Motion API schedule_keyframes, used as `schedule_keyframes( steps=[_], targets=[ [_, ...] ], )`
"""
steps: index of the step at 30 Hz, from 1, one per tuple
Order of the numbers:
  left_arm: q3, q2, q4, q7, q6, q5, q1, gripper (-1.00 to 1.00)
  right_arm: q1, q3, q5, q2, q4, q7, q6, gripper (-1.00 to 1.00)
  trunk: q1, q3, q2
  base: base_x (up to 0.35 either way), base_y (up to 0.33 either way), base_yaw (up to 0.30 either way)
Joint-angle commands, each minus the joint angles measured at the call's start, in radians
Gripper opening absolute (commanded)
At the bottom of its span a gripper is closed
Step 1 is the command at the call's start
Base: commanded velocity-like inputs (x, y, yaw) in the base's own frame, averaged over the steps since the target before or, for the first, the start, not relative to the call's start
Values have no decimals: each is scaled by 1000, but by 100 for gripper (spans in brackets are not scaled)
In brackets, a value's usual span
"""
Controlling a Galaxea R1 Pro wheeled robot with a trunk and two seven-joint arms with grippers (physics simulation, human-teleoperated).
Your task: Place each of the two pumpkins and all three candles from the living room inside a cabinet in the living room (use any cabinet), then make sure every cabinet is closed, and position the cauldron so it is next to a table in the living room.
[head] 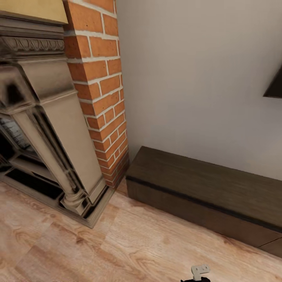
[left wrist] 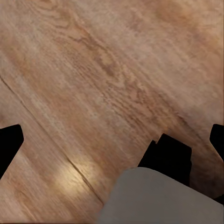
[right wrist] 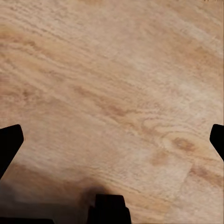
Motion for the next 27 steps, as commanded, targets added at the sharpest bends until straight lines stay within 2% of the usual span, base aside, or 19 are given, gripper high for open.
schedule_keyframes(
  steps=[1, 25, 27],
  targets=[
    [1, 0, 1, 0, 0, 0, 0, 100, 2, 0, 0, 1, 0, 0, 0, 100, 0, 1, 0, 0, 0, 171],
    [1, 1, 2, 5, 3, 1, 1, 100, 5, 2, 12, 3, -3, -2, -2, 100, 0, 34, 0, 0, 0, 170],
    [1, 1, 4, 1, 2, 0, 14, 100, 5, 2, 9, 0, -5, -2, -2, 100, 0, 37, 0, 0, 0, 191]
  ],
)
